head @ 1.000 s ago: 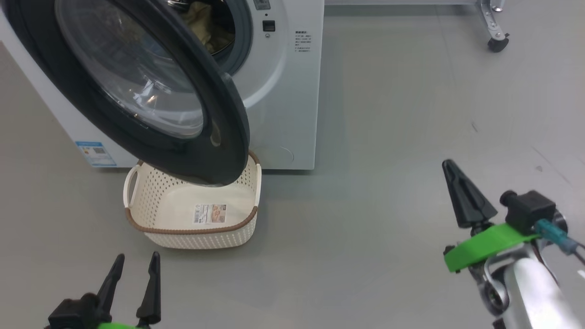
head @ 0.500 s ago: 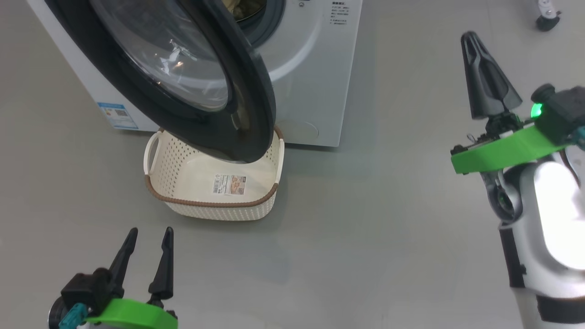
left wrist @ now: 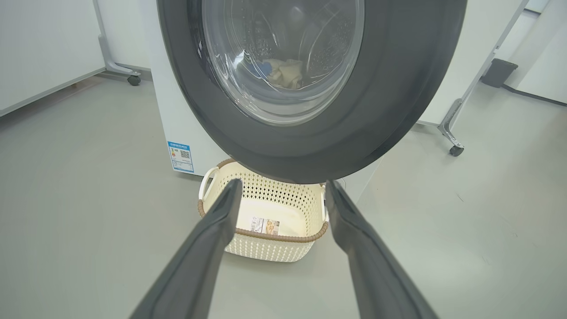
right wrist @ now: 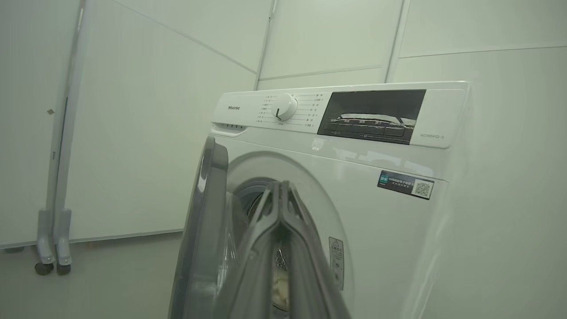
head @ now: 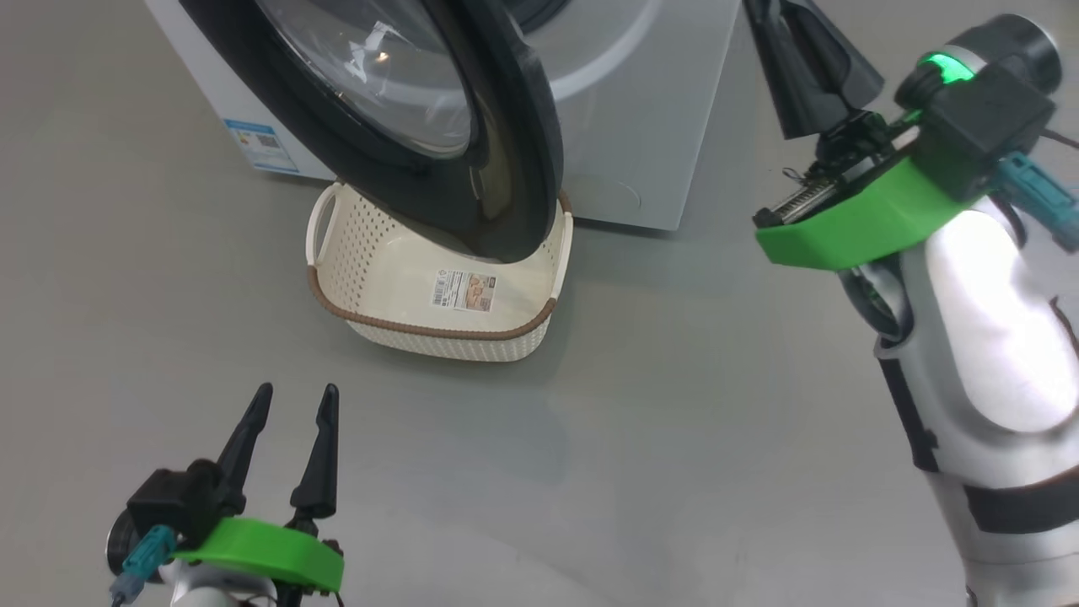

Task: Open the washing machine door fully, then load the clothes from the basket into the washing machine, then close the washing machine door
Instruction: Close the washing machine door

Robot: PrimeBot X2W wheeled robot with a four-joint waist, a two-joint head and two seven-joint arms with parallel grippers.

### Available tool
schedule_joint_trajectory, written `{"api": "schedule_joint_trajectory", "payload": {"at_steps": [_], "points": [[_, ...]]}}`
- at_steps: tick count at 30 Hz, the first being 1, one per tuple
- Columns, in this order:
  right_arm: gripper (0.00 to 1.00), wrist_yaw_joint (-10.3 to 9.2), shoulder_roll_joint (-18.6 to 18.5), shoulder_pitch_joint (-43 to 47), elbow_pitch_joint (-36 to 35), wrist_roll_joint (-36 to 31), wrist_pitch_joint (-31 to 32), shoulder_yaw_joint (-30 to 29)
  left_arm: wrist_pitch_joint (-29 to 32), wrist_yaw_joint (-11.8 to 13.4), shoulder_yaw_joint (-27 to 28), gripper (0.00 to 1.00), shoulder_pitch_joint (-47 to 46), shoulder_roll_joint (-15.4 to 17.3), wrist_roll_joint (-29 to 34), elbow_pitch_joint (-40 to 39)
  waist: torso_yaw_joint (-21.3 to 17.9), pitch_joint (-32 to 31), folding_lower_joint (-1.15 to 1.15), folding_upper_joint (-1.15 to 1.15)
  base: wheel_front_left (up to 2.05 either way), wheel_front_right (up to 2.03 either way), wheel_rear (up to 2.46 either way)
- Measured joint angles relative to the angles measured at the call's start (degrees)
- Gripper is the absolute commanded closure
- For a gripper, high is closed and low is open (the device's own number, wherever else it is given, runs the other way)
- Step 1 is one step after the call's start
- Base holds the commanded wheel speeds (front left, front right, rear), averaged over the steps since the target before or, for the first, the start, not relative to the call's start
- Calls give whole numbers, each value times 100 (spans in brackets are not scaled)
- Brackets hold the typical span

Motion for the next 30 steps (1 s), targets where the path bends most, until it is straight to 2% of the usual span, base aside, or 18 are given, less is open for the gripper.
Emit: {"api": "schedule_joint_trajectory", "payload": {"at_steps": [6,13,21,26,30], "points": [[96,0,-96,-289,100,87,-5,889,0,0,-75,0,-158,-49,-60,40,208,208,0,0,0,0,0],[95,0,-143,-367,281,138,-5,1625,0,0,-140,0,-288,-109,-134,87,425,348,0,0,0,0,0],[100,0,-196,-376,842,483,-4,2231,0,0,-207,0,-315,-180,-147,144,655,435,0,0,0,0,0],[100,0,-408,-499,1328,580,-4,2796,0,0,-221,0,-334,-197,-191,144,746,511,-1,0,0,0,0],[100,0,-527,-555,1605,598,-4,2917,0,0,-241,0,-435,-212,-191,144,793,583,0,0,0,0,0]]}}
